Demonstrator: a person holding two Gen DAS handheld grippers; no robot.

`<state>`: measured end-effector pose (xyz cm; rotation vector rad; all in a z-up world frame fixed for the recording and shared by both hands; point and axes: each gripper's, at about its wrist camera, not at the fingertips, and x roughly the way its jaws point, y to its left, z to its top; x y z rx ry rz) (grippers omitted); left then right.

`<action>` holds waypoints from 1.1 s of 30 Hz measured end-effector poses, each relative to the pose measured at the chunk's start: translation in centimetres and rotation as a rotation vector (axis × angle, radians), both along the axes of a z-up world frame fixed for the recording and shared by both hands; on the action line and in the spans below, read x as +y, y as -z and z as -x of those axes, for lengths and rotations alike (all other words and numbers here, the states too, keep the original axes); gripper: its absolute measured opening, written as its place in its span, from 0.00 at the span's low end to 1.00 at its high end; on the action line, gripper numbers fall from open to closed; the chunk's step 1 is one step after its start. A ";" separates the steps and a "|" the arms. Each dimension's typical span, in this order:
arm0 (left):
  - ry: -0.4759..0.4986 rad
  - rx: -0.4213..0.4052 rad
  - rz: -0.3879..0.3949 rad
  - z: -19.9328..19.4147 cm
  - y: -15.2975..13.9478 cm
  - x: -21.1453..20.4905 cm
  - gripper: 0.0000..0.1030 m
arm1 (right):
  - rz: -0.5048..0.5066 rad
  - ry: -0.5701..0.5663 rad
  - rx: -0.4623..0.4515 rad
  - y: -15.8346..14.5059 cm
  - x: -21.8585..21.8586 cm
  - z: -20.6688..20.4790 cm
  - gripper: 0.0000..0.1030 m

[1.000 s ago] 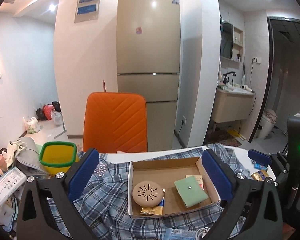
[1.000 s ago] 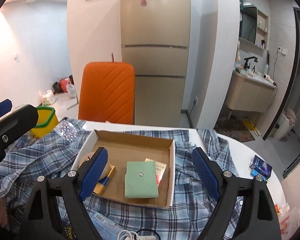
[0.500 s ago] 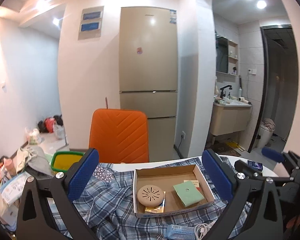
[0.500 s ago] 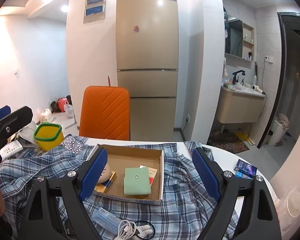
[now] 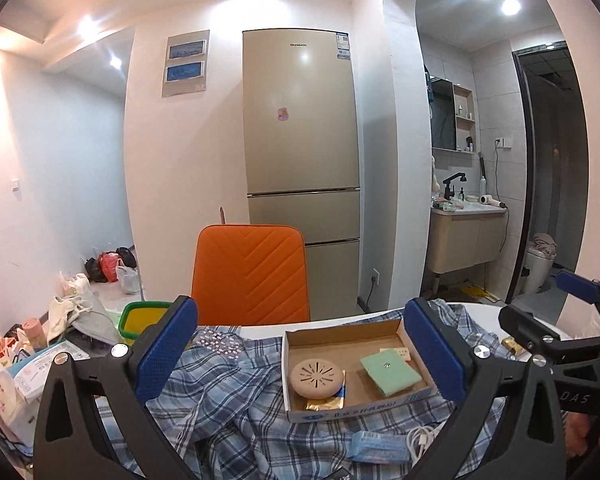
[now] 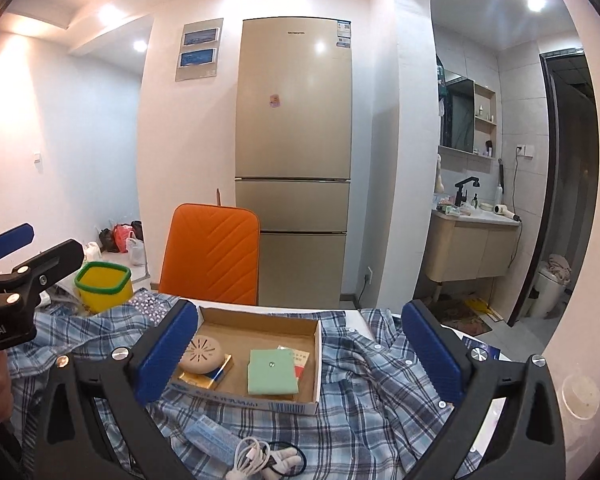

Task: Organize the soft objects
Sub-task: 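Open both tools and lift them away from the box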

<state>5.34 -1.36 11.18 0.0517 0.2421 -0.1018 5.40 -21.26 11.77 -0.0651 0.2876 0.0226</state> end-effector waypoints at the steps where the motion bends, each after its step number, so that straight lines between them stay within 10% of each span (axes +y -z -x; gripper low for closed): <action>1: 0.000 -0.001 -0.001 0.2 0.4 0.1 0.99 | 0.002 0.001 0.000 0.2 0.0 0.3 1.00; 33: 0.064 0.103 -0.018 1.6 10.1 1.0 0.99 | -0.077 0.009 0.064 8.3 -1.1 1.8 1.00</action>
